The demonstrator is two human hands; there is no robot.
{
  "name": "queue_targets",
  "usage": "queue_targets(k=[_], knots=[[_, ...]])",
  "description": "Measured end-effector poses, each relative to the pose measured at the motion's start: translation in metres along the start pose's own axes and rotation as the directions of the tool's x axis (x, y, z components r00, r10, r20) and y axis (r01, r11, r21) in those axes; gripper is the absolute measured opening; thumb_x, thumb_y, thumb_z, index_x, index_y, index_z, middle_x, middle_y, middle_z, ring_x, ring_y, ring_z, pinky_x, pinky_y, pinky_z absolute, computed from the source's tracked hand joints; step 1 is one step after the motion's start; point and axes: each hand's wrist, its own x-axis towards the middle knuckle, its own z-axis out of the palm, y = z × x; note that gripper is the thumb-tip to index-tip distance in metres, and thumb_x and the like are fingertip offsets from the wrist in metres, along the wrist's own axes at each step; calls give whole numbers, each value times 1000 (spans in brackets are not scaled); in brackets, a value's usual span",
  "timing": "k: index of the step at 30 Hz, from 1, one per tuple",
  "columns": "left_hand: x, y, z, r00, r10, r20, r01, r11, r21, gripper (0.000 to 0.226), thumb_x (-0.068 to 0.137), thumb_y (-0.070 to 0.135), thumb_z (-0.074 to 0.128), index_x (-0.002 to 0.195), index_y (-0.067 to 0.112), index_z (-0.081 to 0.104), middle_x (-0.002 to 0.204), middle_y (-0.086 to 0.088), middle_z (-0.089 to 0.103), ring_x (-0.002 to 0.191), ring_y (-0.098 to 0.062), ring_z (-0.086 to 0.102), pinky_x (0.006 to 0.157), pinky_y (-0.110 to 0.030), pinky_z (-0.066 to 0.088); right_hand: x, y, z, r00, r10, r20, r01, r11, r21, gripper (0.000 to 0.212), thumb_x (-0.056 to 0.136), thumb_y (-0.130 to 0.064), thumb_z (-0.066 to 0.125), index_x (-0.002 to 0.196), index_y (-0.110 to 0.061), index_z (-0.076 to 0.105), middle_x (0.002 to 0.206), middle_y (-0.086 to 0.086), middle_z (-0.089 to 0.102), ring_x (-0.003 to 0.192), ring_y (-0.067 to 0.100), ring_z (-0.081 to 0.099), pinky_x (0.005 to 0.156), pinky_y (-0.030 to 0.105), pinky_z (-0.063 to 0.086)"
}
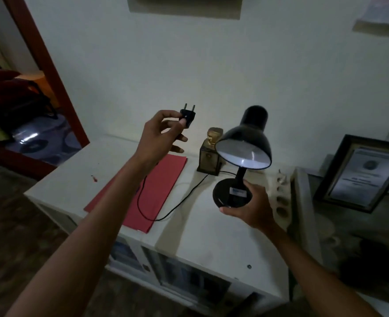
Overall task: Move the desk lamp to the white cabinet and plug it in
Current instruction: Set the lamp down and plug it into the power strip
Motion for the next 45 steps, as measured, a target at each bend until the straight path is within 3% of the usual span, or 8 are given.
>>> queue_targets(k=[6, 25, 31, 34, 37, 40, 42, 45], knots=[[23, -29, -6, 993, -109, 51, 111, 993, -38, 26, 96, 24, 65, 118, 11, 59, 105, -11, 73, 72, -10, 71, 52, -27, 55, -24, 26, 32, 992, 103, -67, -110, 988, -107, 117, 40, -72, 85, 141, -33, 43, 140, -2, 46, 124, 17, 47, 94, 26, 46], [50, -38, -10, 936, -106, 336, 136, 988, -66, 21, 96, 23, 64, 116, 14, 61, 82, -1, 69, 76, -10, 72, 53, -26, 56, -21, 37, 60, 974, 176, -144, -180, 983, -16, 108, 42, -59, 93, 136, -29, 50, 134, -7, 58, 123, 12, 56, 101, 40, 52], [55, -30, -5, 926, -82, 369, 117, 991, -72, 25, 97, 21, 64, 119, 11, 60, 108, -29, 66, 78, -12, 72, 56, -28, 58, -19, 26, 42, 985, 167, 50, -163, 983, -83, 102, 43, -64, 92, 131, -42, 47, 129, -20, 53, 119, -2, 48, 98, 18, 46], [62, -20, 2, 911, -65, 408, 101, 993, -68, 24, 96, 19, 65, 118, 8, 60, 108, -32, 65, 79, -20, 70, 56, -29, 59, -10, 20, 2, 934, 258, 248, -223, 962, -159, 83, 51, -51, 96, 122, -51, 53, 114, -36, 51, 109, -2, 48, 79, -5, 37], [74, 0, 23, 884, -40, 466, 75, 996, -56, 19, 93, 16, 69, 109, 9, 62, 91, -22, 69, 77, -22, 73, 60, -35, 62, 11, -2, -52, 941, 310, 136, -291, 946, -142, 69, 79, -24, 85, 140, -25, 53, 134, -4, 61, 104, 9, 58, 85, 19, 47], [91, 28, 52, 854, 4, 520, 35, 997, -66, 15, 91, 12, 71, 98, 14, 58, 88, -7, 72, 78, -21, 77, 59, -33, 60, 33, -53, -108, 962, 207, -176, -181, 971, 157, 44, 87, -7, 75, 129, -14, 63, 112, 11, 73, 93, 22, 67, 79, 39, 57], [102, 48, 76, 843, 58, 534, -20, 997, -77, 20, 90, 8, 71, 97, 12, 53, 89, -6, 70, 78, -20, 77, 68, -40, 60, 44, -98, -137, 967, 175, -188, -102, 934, 342, 43, 83, -29, 79, 125, -25, 68, 93, 0, 76, 85, 18, 70, 72, 38, 60], [116, 82, 110, 828, 164, 537, -115, 986, -123, 24, 89, 2, 71, 94, 10, 48, 92, -5, 69, 78, -20, 76, 70, -40, 59, 60, -157, -146, 991, 85, 106, -118, 925, 361, 67, 66, -62, 82, 127, -40, 64, 84, -1, 76, 70, 12, 65, 60, 26, 54]])
